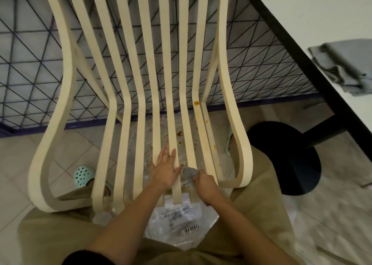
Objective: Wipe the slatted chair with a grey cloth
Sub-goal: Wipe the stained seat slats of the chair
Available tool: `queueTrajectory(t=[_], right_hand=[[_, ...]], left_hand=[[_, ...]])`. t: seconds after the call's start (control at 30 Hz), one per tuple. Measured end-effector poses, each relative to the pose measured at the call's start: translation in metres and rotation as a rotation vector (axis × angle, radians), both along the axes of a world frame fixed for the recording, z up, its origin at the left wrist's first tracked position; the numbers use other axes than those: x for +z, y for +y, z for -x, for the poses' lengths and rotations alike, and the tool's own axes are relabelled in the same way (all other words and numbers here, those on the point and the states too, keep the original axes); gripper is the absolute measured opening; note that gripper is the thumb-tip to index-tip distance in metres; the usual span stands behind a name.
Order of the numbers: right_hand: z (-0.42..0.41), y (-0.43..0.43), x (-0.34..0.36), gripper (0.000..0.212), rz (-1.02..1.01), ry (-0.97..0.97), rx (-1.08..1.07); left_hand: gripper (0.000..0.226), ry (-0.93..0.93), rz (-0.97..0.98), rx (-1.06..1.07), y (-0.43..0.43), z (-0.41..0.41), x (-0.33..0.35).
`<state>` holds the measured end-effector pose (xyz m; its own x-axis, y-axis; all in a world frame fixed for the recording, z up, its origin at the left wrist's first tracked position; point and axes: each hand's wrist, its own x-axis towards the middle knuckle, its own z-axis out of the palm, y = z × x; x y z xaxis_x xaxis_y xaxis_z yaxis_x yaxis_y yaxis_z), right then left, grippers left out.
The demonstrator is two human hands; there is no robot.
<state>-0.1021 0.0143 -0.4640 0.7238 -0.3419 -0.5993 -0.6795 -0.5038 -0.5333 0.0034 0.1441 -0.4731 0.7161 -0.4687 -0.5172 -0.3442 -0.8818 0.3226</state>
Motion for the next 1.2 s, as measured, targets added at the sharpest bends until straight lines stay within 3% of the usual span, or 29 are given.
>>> queueTrajectory(t=[0.1,0.33,0.53,0.87,1.0,1.2], right_hand=[[-0.004,-0.008,0.01,0.03,0.05,-0.053,0.016],[-0.023,-0.039,0.034,0.039,0.24,-0.371,-0.052],[-0.01,-0.027,-0.009,0.053,0.22,-0.132,-0.02],[-0.021,-0.025,-0.017,0.064,0.139,-0.104,-0.273],[-0.029,-0.03,-0.024,0.061,0.152,-0.095,-0.307],[-0.044,-0.034,-0.032,0.04,0.255,-0.086,-0.271]], left_hand=[[0.072,0.0,0.001,0.001,0.003,-0.001,0.002],[0.072,0.0,0.011,0.029,0.002,0.001,0.004],[0.073,0.001,0.04,0.053,0.0,0.002,0.006],[0.07,-0.14,0.026,0.017,-0.01,-0.001,0.001],[0.067,-0.137,0.061,0.01,-0.022,-0.009,-0.004],[0.068,-0.176,0.049,-0.001,-0.033,-0.022,-0.01]])
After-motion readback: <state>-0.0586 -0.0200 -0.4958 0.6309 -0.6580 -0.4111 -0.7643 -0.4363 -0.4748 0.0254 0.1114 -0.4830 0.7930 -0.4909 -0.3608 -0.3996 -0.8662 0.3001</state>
